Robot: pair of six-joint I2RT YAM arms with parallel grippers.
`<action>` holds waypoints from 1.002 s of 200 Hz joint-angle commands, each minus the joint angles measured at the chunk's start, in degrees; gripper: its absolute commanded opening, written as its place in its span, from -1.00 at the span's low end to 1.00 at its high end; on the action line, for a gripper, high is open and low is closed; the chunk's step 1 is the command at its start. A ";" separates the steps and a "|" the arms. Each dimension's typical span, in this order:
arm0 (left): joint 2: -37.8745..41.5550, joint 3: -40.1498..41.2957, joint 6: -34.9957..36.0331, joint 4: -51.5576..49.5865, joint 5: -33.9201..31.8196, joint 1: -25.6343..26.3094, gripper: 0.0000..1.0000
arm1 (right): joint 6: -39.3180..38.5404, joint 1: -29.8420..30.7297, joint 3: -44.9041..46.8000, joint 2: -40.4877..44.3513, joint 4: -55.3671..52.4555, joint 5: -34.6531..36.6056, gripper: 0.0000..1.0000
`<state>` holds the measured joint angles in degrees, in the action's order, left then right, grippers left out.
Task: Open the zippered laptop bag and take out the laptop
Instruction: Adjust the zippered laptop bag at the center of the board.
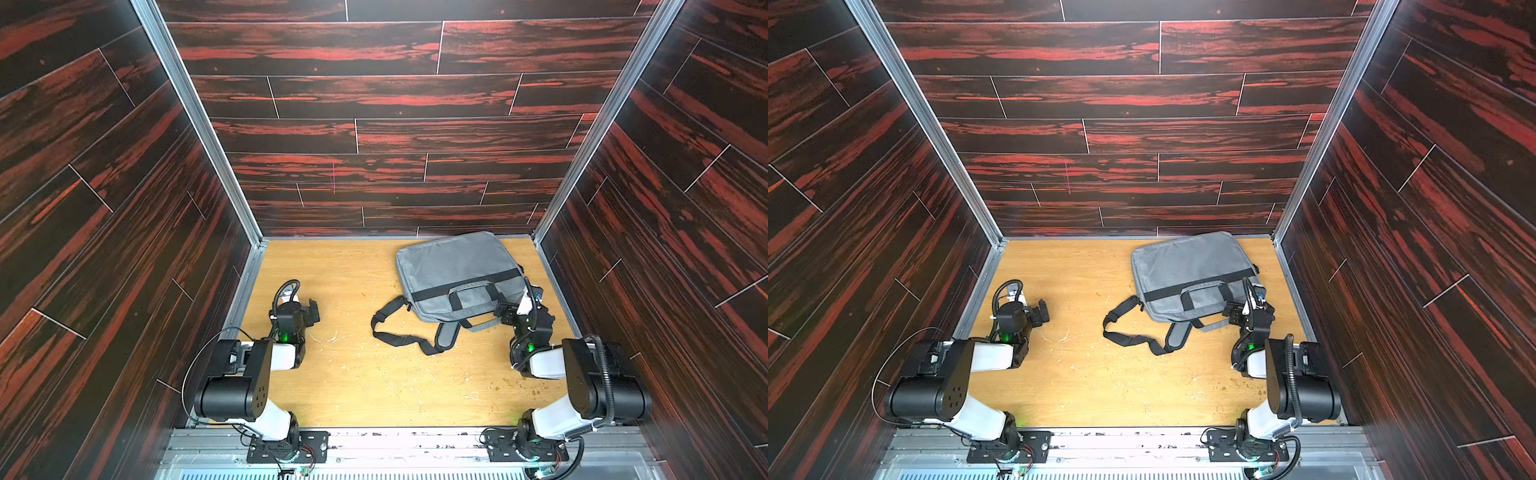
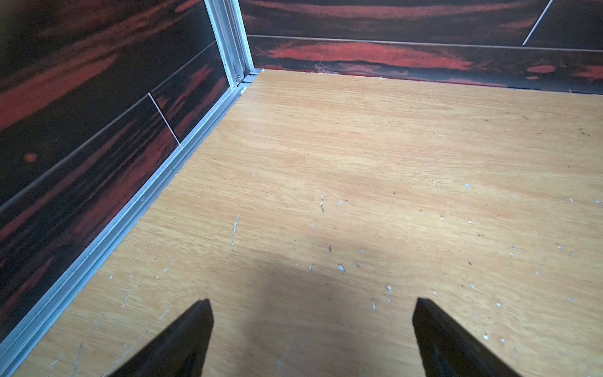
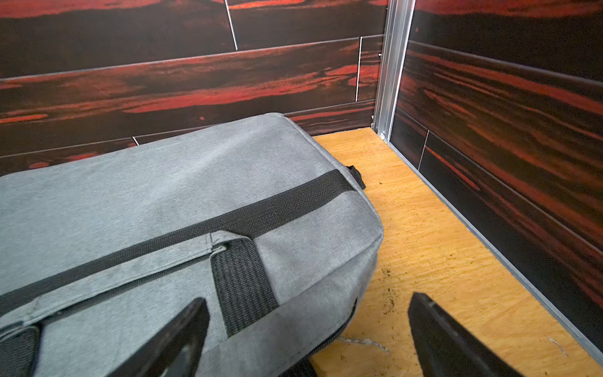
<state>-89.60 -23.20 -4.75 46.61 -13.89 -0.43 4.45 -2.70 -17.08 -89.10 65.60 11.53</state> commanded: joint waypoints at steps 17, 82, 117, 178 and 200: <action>1.46 -0.88 -0.28 0.41 0.44 -0.37 1.00 | 0.21 -0.21 0.03 -0.64 1.23 -0.20 0.97; 1.41 -0.97 -0.26 0.47 0.44 -0.36 1.00 | 0.30 -0.22 -0.06 -0.65 1.16 -0.20 0.98; 1.80 -0.71 -0.46 1.09 0.43 -0.45 0.99 | 0.13 -0.21 0.36 -0.42 1.86 -0.09 0.98; 19.14 -12.73 -0.07 -30.44 9.04 -0.45 0.99 | 1.38 0.07 -6.53 17.42 -24.72 -5.48 0.98; 20.61 -19.76 -4.69 -40.24 14.80 -0.39 0.99 | 7.37 0.21 -11.89 22.74 -38.58 -11.25 0.97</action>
<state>-71.77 -36.16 -5.10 22.48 -6.46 -0.60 6.24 -2.63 -23.92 -72.25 43.75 6.96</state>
